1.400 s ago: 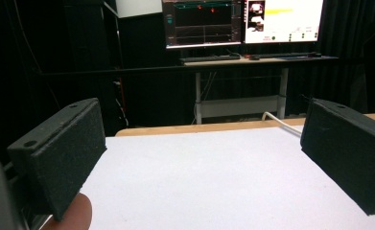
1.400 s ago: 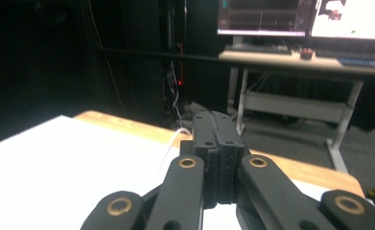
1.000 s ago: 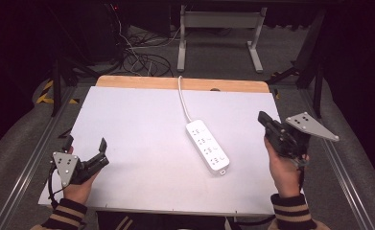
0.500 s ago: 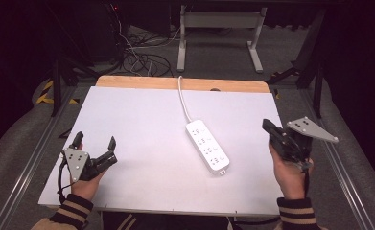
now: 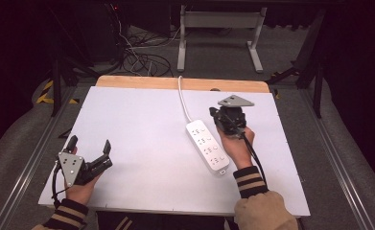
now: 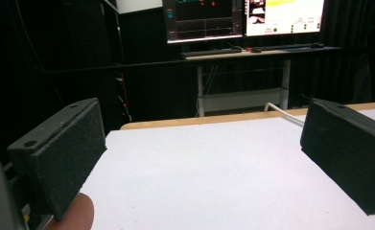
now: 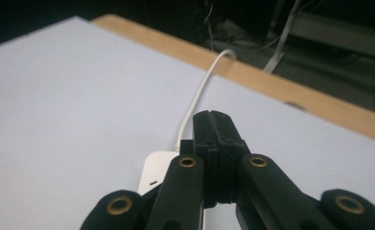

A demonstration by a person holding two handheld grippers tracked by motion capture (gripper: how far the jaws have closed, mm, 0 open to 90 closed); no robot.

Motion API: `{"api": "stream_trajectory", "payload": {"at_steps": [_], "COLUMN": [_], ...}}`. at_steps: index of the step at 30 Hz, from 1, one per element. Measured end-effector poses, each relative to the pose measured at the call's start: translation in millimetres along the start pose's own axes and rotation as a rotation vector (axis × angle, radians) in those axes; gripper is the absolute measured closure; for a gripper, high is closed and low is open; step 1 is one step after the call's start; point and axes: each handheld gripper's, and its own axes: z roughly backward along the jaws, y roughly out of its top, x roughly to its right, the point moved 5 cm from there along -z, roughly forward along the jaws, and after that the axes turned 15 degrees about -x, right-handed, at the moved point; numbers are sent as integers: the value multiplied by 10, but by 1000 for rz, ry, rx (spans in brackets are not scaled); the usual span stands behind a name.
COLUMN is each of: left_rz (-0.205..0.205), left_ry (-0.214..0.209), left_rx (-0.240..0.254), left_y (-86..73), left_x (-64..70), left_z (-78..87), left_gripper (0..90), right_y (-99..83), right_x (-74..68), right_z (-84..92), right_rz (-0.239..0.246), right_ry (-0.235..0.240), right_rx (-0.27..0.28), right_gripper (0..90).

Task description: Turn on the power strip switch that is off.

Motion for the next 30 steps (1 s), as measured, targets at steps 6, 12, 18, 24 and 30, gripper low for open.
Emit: {"api": "stream_trajectory", "payload": {"at_steps": [6,12,18,24,30], "left_rz": [2,0,0,-6,-11], "left_ry": [14,17,17,8,2], "left_rx": [-15,-21,-23,-26,-28], "left_y": [-37,-56,-60,-57,-54], "left_x": [-65,-82,-84,-65,-50], "left_z": [53,77,81,70,57], "left_gripper": [22,22,22,22,21], "right_y": [-91,-204,-233,-278,-316], "right_x": [-30,-2,-49,-93,-84], "right_z": [-466,-719,-769,-790,-823], "right_rz": [20,28,47,66,67], "right_ry": [-7,-23,-2,1,-11], "right_rx": [-164,-250,-257,-273,-277], "right_gripper": [900,900,900,900,900]}}
